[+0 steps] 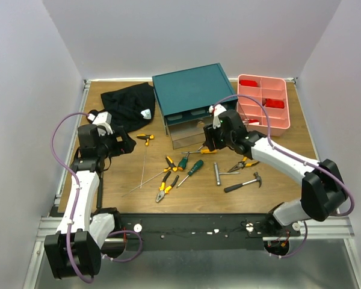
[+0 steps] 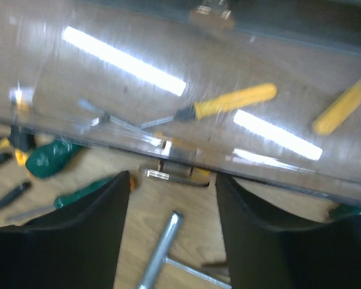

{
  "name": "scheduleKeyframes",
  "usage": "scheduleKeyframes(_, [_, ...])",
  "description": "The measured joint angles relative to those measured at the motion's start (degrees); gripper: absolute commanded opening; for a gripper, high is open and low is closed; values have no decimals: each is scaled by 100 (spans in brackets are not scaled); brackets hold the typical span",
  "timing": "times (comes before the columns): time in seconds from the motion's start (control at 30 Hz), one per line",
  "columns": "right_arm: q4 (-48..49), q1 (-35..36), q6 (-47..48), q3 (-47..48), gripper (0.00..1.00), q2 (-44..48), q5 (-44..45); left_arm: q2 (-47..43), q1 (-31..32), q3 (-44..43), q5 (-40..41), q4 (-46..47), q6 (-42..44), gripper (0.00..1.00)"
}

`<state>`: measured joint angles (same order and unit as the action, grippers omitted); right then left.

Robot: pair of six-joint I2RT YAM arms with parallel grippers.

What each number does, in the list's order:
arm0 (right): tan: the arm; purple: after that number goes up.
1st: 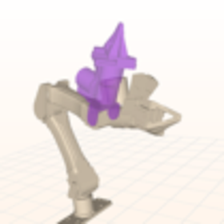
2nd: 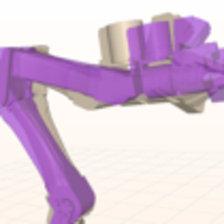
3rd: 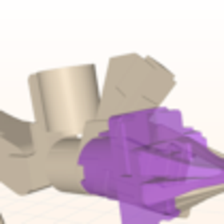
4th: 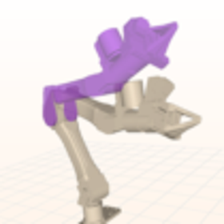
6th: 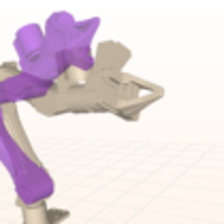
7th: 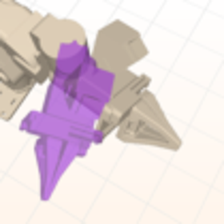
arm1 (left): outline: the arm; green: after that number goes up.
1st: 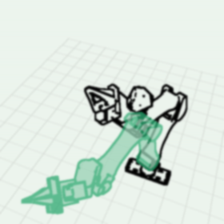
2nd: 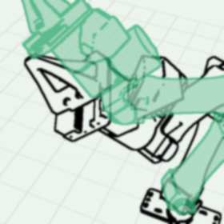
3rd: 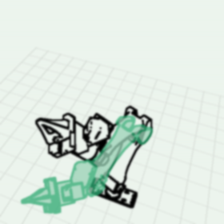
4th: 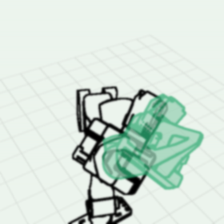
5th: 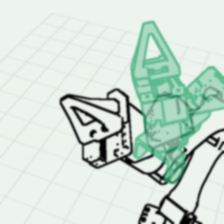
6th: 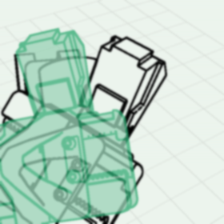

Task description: Sort the tools into containers

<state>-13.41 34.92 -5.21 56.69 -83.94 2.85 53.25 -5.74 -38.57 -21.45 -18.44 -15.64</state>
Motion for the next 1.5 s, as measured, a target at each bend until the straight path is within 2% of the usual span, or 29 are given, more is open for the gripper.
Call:
scheduleKeyframes(0.2, [-835,-9,461,-96,82,444,-402,2,98,-85,-153,-81,127,99])
scheduleKeyframes(0.37, [-1480,-9,1287,-623,82,1451,-737,4,116,-146,-177,-83,260,99])
scheduleKeyframes(0.63, [-2439,-13,3289,-1172,70,2044,-1488,79,133,-208,-177,-96,538,99])
scheduleKeyframes(0.7, [-2562,-13,4030,-1384,67,2041,-1650,118,136,-208,-177,-94,579,99])
scheduleKeyframes(0.9, [-2402,-13,5053,-1611,56,1665,-1926,236,125,-205,-219,-57,669,99])
scheduleKeyframes(1.07, [-2057,-13,5462,-1576,55,901,-2052,258,57,-208,-289,-116,782,99])
scheduleKeyframes(1.43, [-1700,-83,5932,-1340,54,201,-2157,330,-352,-208,-387,-114,813,99])
scheduleKeyframes(1.47, [-1698,-111,5960,-1303,52,164,-2166,352,-369,-208,-393,-114,813,99])
scheduleKeyframes(1.5, [-1690,-133,5987,-1266,45,131,-2175,365,-378,-208,-400,-114,813,99])
